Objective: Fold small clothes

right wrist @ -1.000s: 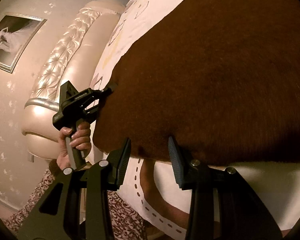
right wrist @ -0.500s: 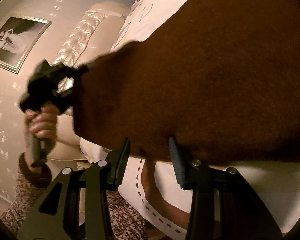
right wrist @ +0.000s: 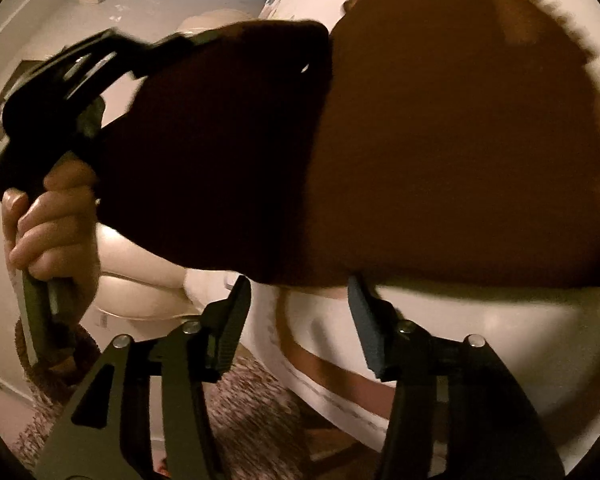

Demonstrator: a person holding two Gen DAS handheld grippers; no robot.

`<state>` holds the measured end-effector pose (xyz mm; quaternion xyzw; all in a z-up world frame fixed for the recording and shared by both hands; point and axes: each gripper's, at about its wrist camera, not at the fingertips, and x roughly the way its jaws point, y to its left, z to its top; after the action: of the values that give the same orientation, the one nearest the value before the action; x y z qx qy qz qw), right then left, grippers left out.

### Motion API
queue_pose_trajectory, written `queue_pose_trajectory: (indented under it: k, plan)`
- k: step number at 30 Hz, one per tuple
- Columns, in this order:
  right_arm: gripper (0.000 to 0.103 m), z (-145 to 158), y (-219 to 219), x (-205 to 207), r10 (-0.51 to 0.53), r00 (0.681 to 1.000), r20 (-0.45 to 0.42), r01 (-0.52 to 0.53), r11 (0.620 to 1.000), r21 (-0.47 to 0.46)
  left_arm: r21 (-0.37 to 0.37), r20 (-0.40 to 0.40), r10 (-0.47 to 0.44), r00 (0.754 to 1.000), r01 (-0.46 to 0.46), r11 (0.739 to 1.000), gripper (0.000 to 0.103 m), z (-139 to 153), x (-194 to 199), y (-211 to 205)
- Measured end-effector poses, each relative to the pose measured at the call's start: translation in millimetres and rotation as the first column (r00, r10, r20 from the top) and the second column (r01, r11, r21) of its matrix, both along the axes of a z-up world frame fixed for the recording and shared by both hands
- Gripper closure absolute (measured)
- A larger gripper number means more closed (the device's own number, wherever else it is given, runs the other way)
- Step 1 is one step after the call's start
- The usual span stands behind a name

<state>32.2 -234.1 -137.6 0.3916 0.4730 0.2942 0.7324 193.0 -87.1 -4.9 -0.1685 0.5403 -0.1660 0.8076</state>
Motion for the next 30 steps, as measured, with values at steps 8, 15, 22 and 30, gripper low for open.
queue_pose_trajectory:
  k: [8, 15, 22, 30]
  plan:
    - [0.049, 5, -69, -22, -0.071, 0.997, 0.005, 0.071, 0.995, -0.063, 0.042, -0.067, -0.014, 0.998, 0.016, 0.999, 0.088, -43, -19, -69]
    - [0.049, 6, -100, -34, -0.112, 0.994, 0.002, 0.112, 0.993, -0.046, -0.081, -0.027, -0.158, 0.987, 0.156, 0.985, 0.084, -34, -38, -83]
    - [0.048, 39, -115, -38, -0.17, 0.984, 0.06, 0.171, 0.985, -0.012, -0.079, 0.229, -0.113, 0.967, 0.134, 0.988, 0.054, 19, -73, 3]
    - [0.036, 33, -88, 1, -0.148, 0.989, -0.005, 0.147, 0.983, 0.107, -0.042, 0.229, 0.087, 0.97, -0.079, 0.996, 0.05, -15, -90, 112]
